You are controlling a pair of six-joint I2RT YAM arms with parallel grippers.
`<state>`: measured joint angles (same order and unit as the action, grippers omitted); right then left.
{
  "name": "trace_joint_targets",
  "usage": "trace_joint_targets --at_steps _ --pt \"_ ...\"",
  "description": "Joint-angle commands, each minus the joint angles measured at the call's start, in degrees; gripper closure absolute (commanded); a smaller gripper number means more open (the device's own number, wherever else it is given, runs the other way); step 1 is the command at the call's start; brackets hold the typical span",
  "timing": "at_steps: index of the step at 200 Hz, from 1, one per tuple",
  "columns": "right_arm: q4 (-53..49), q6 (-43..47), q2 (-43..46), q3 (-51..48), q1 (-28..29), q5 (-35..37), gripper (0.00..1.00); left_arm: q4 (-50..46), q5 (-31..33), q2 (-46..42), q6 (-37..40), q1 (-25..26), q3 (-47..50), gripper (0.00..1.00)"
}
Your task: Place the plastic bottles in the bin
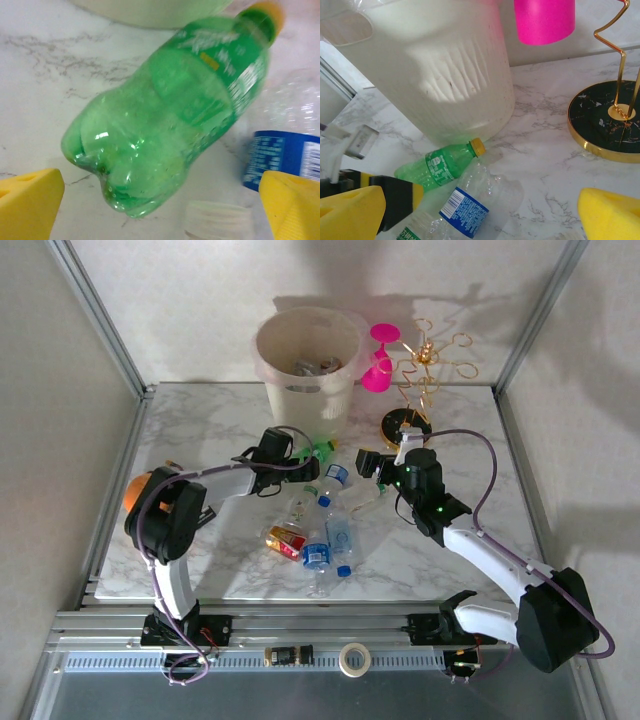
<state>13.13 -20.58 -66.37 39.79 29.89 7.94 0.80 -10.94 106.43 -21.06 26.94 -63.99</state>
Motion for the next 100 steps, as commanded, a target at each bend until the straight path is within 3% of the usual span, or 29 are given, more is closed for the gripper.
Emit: trace_joint_targets --at_steps 1,100 --pt "1.8 0.4 -0.1 -0.7 0.3 1.0 0.01 1.9 0.4 -3.0 -0.2 0.1 -0.1 0.01" --pt "0.9 0.0 1.1 -0.9 0.3 1.8 0.01 -7.5 -0.6 8.4 15.3 -0.7 -13.9 0.0"
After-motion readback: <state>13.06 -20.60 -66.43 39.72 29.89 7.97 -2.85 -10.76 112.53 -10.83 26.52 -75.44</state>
